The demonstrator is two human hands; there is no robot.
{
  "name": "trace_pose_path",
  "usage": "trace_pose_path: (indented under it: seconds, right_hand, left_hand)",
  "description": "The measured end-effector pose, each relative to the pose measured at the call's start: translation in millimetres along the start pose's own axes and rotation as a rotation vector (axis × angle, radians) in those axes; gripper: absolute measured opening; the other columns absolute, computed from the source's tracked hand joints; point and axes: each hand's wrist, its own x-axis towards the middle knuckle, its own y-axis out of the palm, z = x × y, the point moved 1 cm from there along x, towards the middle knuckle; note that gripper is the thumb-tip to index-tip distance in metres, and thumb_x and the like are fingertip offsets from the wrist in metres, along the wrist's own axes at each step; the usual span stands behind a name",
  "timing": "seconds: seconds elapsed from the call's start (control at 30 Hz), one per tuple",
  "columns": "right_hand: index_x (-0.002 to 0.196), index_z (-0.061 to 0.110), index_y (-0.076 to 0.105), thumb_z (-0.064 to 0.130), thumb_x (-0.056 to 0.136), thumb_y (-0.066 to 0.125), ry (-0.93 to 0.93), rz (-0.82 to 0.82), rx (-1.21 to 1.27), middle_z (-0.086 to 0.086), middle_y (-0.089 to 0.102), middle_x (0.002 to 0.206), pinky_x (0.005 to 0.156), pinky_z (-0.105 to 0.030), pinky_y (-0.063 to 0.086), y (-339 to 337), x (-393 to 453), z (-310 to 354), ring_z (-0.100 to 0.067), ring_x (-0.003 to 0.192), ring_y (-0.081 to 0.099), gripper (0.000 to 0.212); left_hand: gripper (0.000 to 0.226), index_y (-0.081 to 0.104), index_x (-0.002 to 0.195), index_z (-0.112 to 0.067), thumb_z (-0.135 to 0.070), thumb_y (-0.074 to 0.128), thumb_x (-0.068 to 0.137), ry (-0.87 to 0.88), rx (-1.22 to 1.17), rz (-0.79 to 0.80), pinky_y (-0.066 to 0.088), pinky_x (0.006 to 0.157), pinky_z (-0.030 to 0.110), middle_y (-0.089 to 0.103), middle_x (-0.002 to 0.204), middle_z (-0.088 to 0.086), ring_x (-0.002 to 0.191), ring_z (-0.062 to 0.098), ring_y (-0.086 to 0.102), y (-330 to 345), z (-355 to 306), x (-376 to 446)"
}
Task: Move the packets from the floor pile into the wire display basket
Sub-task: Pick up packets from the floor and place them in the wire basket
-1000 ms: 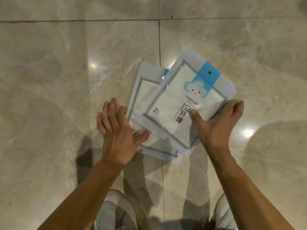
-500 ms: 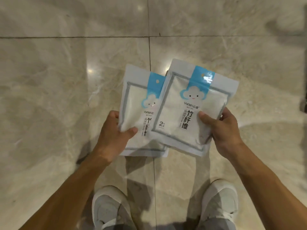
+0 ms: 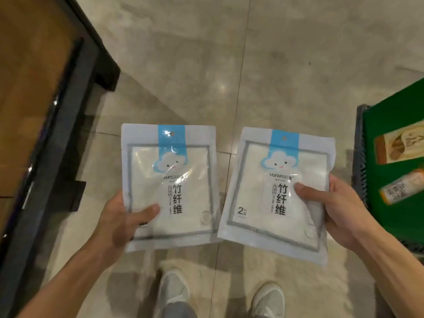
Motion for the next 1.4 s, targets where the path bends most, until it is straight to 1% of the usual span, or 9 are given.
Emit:
trace_pose_path:
  seconds: [0.07, 0.27, 0.43, 0.67, 0.77, 0.9, 1.03, 1.23, 1.4]
  right_hand:
    - [0.125, 0.003, 0.065, 0.002, 0.077, 0.074, -0.035, 0.059, -0.011, -0.015, 0.077, 0.114, 0.084, -0.041, 0.062, 24, -36, 62, -0.034, 0.103, 0.075, 0.049]
    - [0.123, 0.001, 0.066, 0.002, 0.073, 0.076, -0.157, 0.225, -0.046, -0.018, 0.076, 0.112, 0.075, -0.040, 0.064, 110, -163, 239, -0.033, 0.097, 0.076, 0.051]
    - [0.124, 0.000, 0.065, 0.003, 0.072, 0.076, -0.207, 0.346, -0.060, -0.021, 0.076, 0.111, 0.072, -0.043, 0.065, 176, -280, 347, -0.039, 0.096, 0.076, 0.053]
    - [0.128, -0.004, 0.060, -0.003, 0.078, 0.075, -0.280, 0.502, -0.101, -0.024, 0.075, 0.109, 0.063, -0.038, 0.062, 259, -424, 430, -0.038, 0.089, 0.077, 0.052]
    - [0.123, -0.003, 0.063, -0.006, 0.080, 0.074, -0.306, 0.578, -0.130, -0.021, 0.077, 0.104, 0.060, -0.037, 0.062, 281, -470, 448, -0.036, 0.085, 0.078, 0.044]
    - [0.122, 0.001, 0.063, -0.005, 0.084, 0.074, -0.334, 0.708, -0.202, -0.020, 0.078, 0.104, 0.062, -0.041, 0.064, 300, -514, 457, -0.037, 0.088, 0.077, 0.041]
    - [0.118, 0.006, 0.062, -0.006, 0.088, 0.071, -0.372, 0.885, -0.319, -0.016, 0.079, 0.102, 0.058, -0.038, 0.063, 305, -549, 455, -0.034, 0.085, 0.078, 0.034]
    - [0.120, 0.007, 0.065, -0.007, 0.087, 0.071, -0.385, 1.115, -0.455, -0.017, 0.078, 0.106, 0.071, -0.047, 0.065, 306, -596, 425, -0.037, 0.092, 0.077, 0.036]
    - [0.120, 0.004, 0.065, -0.006, 0.086, 0.071, -0.323, 1.305, -0.552, -0.019, 0.078, 0.104, 0.070, -0.046, 0.065, 309, -653, 374, -0.038, 0.090, 0.077, 0.036]
  left_hand:
    - [0.046, 0.070, 0.109, -0.012, 0.001, 0.085, 0.068, 0.040, -0.034, -0.043, 0.063, 0.082, 0.041, 0.079, 0.102, 0.007, 0.096, 0.030, 0.076, -22, -53, -38]
    - [0.062, 0.069, 0.116, -0.011, -0.002, 0.091, 0.059, 0.155, -0.129, -0.088, 0.056, 0.090, 0.048, 0.079, 0.106, 0.008, 0.098, 0.029, 0.076, -98, -212, -168]
    - [0.042, 0.069, 0.113, -0.014, 0.004, 0.080, 0.077, 0.311, -0.179, -0.198, 0.060, 0.075, 0.037, 0.080, 0.101, 0.002, 0.091, 0.022, 0.077, -174, -316, -287]
    - [0.092, 0.069, 0.118, -0.008, -0.037, 0.099, 0.036, 0.418, -0.274, -0.318, 0.058, 0.092, 0.050, 0.078, 0.108, 0.012, 0.100, 0.034, 0.075, -257, -377, -451]
    - [0.108, 0.069, 0.114, -0.009, -0.054, 0.100, 0.021, 0.483, -0.303, -0.400, 0.063, 0.080, 0.043, 0.079, 0.105, 0.012, 0.096, 0.032, 0.076, -272, -384, -514]
    - [0.096, 0.069, 0.108, -0.015, -0.052, 0.101, 0.026, 0.556, -0.345, -0.576, 0.062, 0.066, 0.029, 0.080, 0.098, 0.006, 0.088, 0.026, 0.077, -272, -373, -584]
    - [0.072, 0.067, 0.113, -0.008, -0.016, 0.099, 0.049, 0.539, -0.458, -0.711, 0.064, 0.076, 0.039, 0.079, 0.102, 0.014, 0.097, 0.037, 0.075, -258, -341, -646]
    - [0.112, 0.063, 0.125, -0.010, -0.043, 0.105, 0.027, 0.486, -0.608, -0.960, 0.058, 0.090, 0.047, 0.077, 0.113, 0.013, 0.102, 0.033, 0.075, -202, -270, -749]
    - [0.095, 0.063, 0.126, -0.010, -0.030, 0.099, 0.040, 0.477, -0.682, -1.151, 0.054, 0.096, 0.051, 0.077, 0.113, 0.012, 0.103, 0.034, 0.074, -155, -212, -838]
